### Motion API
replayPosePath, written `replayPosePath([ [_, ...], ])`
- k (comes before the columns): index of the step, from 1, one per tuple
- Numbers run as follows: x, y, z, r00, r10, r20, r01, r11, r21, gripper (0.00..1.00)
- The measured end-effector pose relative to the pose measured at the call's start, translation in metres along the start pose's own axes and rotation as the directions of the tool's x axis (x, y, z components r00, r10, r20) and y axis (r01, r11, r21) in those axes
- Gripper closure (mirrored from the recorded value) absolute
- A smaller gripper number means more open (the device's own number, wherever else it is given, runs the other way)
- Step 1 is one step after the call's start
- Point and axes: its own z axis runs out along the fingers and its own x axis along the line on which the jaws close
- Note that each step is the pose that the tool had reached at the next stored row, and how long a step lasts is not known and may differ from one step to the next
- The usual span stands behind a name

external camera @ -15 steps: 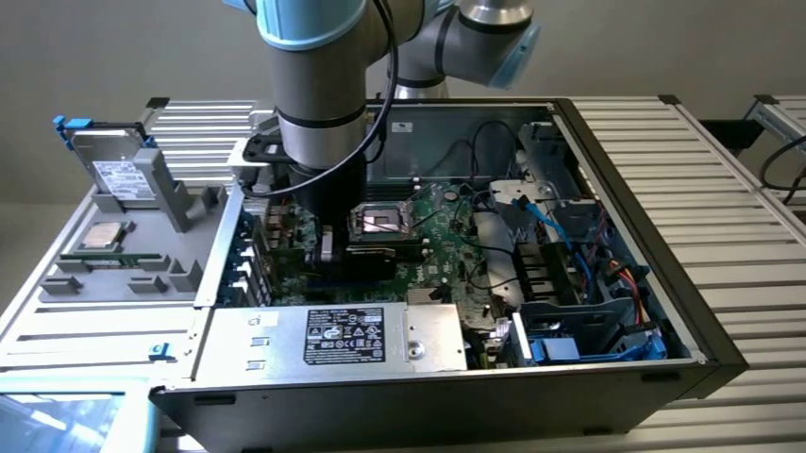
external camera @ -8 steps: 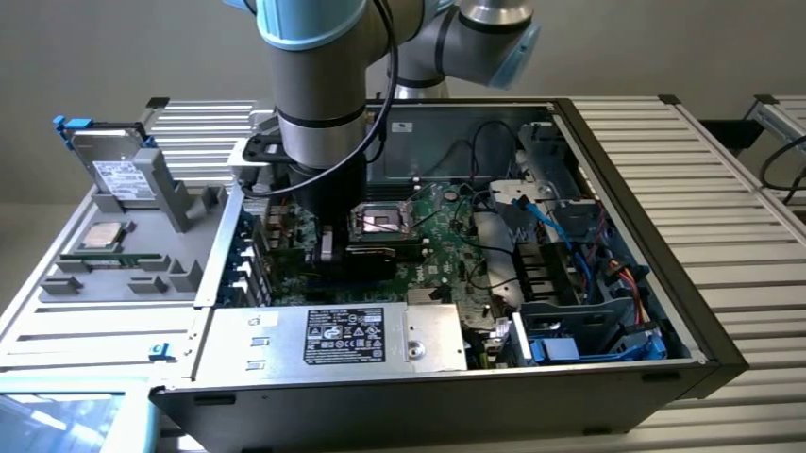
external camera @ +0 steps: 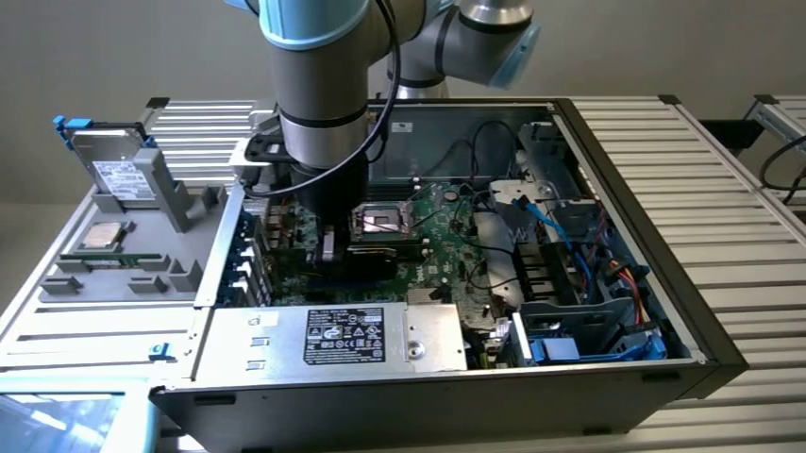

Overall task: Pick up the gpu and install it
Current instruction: 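Insert the gpu into the slot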

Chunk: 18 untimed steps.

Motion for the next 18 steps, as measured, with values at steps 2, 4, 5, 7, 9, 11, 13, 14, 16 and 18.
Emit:
replayPosePath([
  [2, 0.0, -0.0001, 0.0001, 1.0, 0.0, 0.0002, 0.0, 1.0, 0.0001, 0.71],
  [4, -0.0001, -0.0001, 0.0001, 1.0, 0.0, 0.0002, 0.0, 1.0, 0.0002, 0.71],
  [5, -0.0001, -0.0001, 0.0001, 1.0, 0.0, 0.0002, 0.0, 1.0, 0.0003, 0.71],
  [7, -0.0001, 0.0001, 0.0002, 1.0, 0.0, 0.0001, 0.0, 1.0, -0.0002, 0.71],
  [9, -0.0001, 0.0014, 0.0005, 1.0, 0.0, 0.0006, 0.0, 1.0, 0.0, 0.71],
  [11, -0.0001, 0.0019, 0.0005, 1.0, 0.0, 0.0004, 0.0, 1.0, -0.0002, 0.71],
  [13, 0.0, 0.0021, 0.0004, 1.0, 0.0, 0.0001, 0.0, 1.0, -0.0003, 0.71],
  [14, 0.0, 0.0022, 0.0004, 1.0, 0.0, 0.0001, 0.0, 1.0, -0.0003, 0.71],
  [16, 0.0, 0.0022, 0.0004, 1.0, 0.0, 0.0001, 0.0, 1.0, -0.0004, 0.71],
  [18, 0.0, 0.0024, 0.0004, 1.0, 0.0, 0.0001, 0.0, 1.0, -0.0003, 0.71],
])
